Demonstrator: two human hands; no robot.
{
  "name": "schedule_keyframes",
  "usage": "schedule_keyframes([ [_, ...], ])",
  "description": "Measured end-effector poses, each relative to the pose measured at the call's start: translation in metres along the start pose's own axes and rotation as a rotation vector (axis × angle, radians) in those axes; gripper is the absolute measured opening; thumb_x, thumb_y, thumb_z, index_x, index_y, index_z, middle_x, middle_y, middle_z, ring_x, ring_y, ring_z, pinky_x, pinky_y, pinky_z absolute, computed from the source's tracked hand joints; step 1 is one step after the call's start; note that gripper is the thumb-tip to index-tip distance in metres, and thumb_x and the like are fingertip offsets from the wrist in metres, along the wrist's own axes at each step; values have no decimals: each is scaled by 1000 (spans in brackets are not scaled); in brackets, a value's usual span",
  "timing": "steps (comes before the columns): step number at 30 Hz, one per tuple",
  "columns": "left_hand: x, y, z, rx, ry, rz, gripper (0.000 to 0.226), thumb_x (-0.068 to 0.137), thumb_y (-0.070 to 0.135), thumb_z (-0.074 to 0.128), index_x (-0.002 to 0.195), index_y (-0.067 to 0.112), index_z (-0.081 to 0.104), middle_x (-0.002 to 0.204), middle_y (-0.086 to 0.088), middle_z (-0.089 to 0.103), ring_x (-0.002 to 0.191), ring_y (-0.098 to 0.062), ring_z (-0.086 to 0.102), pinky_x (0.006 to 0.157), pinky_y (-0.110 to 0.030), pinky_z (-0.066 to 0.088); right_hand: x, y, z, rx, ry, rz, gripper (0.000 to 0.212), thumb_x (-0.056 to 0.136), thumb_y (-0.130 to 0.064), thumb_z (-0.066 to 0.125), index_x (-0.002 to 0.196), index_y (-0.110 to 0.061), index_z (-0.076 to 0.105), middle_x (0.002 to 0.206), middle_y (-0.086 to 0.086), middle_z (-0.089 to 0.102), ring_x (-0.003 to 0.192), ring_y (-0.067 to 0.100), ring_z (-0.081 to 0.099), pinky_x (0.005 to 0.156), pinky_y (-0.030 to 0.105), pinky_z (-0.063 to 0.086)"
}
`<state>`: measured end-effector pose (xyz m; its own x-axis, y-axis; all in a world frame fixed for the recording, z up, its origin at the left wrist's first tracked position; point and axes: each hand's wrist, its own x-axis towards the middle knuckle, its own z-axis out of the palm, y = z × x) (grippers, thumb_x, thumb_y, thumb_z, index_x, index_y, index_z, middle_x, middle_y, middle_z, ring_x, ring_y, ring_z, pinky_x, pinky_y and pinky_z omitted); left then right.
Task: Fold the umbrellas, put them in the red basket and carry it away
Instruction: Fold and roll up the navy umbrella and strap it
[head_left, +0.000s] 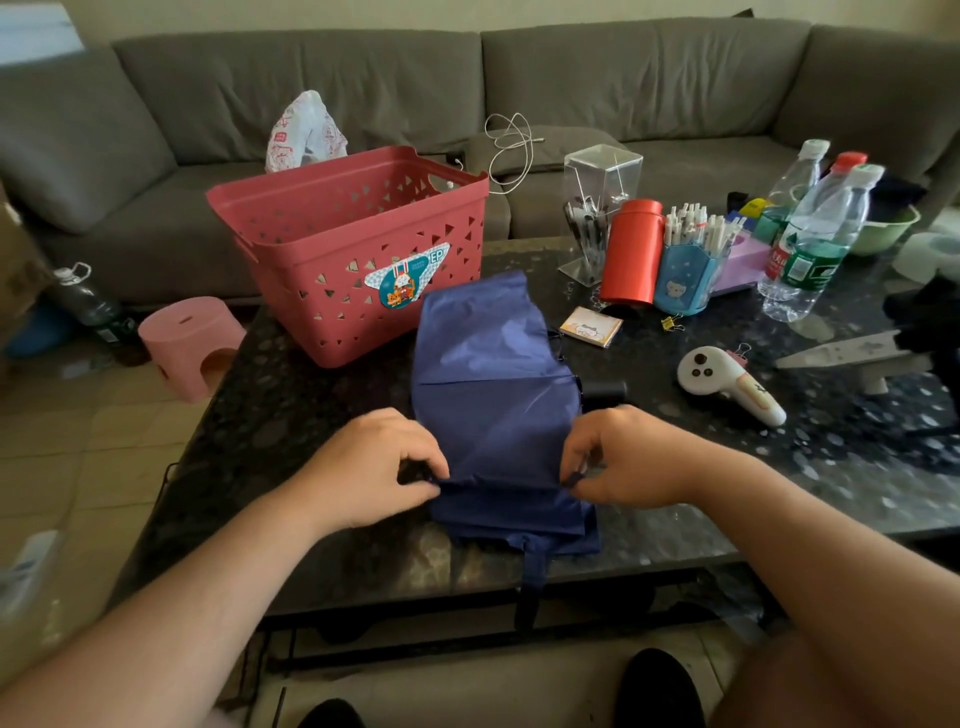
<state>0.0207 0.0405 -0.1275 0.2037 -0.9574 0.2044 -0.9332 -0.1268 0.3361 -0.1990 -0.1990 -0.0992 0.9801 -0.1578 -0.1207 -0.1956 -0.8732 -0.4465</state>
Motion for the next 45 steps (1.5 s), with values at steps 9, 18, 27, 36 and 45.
schedule_keyframes([
  [9, -5, 0, 17, 148, -100, -36, 24, 81, 49, 65, 103, 49, 76, 99, 32, 71, 98, 0, 59, 93, -36, 49, 8, 8, 22, -146, -151, 21, 25, 80, -23, 66, 97, -35, 80, 92, -19, 62, 87, 1, 56, 83, 21, 49],
  [18, 25, 26, 29, 351, -52, -183, 38, 103, 59, 45, 136, 49, 62, 112, 14, 74, 113, -19, 59, 94, -38, 41, 43, -19, 52, -292, 335, -60, 58, 96, -50, 48, 147, -24, 54, 152, 0, 47, 139, 31, 43, 106, 51, 48],
  [27, 20, 5, 53, 138, -195, -60, 62, 90, 69, 37, 143, 45, 57, 147, 10, 48, 134, -19, 43, 116, -40, 39, 36, 6, 71, -471, -92, 94, 76, 94, -80, 5, 162, -48, -7, 168, -17, -29, 153, 20, -34, 124, 64, -8],
  [36, 18, -27, 23, -41, -323, -214, 18, 84, 59, 79, 87, 43, 71, 107, 19, 51, 105, 1, 48, 90, -20, 36, 29, 17, 48, -551, -23, 23, 79, 88, -82, 3, 156, -52, 29, 173, -14, 8, 161, 25, 0, 121, 71, 9],
  [45, 56, -36, -6, -265, -2, -466, 17, 95, 44, 74, 82, 34, 79, 81, 17, 75, 77, 0, 66, 78, -28, 53, 58, 34, -1, -38, 508, 100, 16, 91, -26, 67, 101, -25, 80, 99, -6, 73, 87, 15, 65, 83, 25, 46],
])
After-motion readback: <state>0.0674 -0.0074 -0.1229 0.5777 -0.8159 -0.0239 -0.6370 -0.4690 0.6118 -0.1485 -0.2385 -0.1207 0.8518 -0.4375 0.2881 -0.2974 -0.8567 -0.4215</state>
